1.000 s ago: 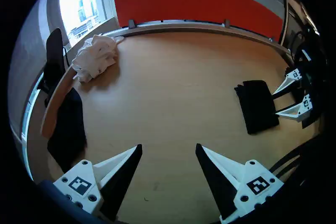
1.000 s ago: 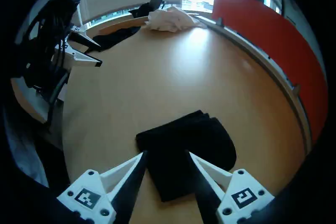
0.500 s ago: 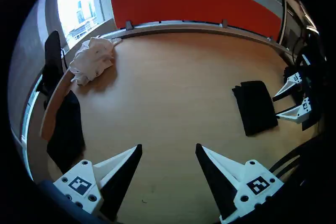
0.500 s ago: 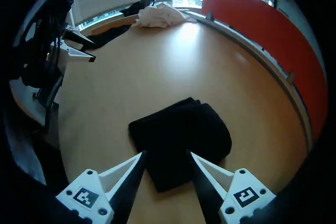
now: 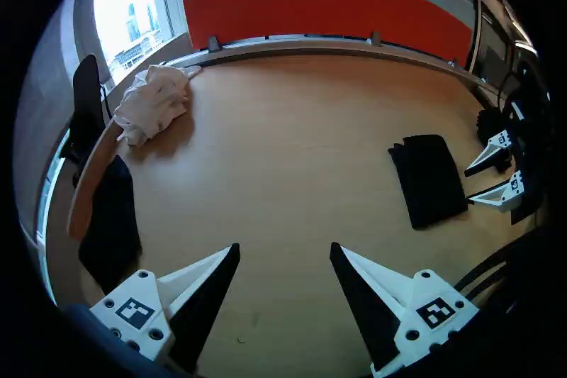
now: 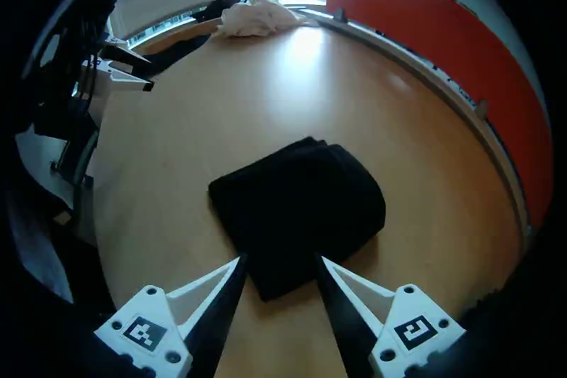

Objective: Fold towel

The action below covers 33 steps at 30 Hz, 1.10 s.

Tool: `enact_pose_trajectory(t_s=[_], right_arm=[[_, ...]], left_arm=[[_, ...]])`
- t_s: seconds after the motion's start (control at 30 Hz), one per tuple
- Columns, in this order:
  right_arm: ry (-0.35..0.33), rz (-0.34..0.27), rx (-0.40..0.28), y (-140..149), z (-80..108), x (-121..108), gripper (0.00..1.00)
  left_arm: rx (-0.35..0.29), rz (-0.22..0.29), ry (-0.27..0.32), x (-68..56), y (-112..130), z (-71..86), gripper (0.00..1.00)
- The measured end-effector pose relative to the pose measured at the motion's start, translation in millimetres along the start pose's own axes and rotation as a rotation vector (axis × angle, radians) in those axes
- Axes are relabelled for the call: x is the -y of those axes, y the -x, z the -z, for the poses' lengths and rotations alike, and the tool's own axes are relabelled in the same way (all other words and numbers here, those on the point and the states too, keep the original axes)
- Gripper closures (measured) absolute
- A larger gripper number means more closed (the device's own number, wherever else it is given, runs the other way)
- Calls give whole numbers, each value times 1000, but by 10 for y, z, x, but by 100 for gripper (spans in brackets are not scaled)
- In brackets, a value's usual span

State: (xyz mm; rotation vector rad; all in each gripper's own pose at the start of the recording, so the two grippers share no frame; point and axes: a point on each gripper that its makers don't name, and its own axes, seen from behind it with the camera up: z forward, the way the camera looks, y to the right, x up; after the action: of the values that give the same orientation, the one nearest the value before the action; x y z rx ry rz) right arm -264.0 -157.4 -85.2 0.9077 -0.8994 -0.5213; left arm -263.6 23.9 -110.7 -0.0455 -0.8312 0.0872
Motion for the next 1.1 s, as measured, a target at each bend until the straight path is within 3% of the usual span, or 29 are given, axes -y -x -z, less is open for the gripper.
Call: enact_pose_trajectory(t_s=[0.63, 1.1], right_arm=[[12, -44, 58, 400, -63, 67, 30], [8, -70, 73, 517, -112, 142, 50]], left_arm=[[-4, -4, 1, -8, 1, 15, 6], [-5, -8, 6, -13, 14, 27, 6]])
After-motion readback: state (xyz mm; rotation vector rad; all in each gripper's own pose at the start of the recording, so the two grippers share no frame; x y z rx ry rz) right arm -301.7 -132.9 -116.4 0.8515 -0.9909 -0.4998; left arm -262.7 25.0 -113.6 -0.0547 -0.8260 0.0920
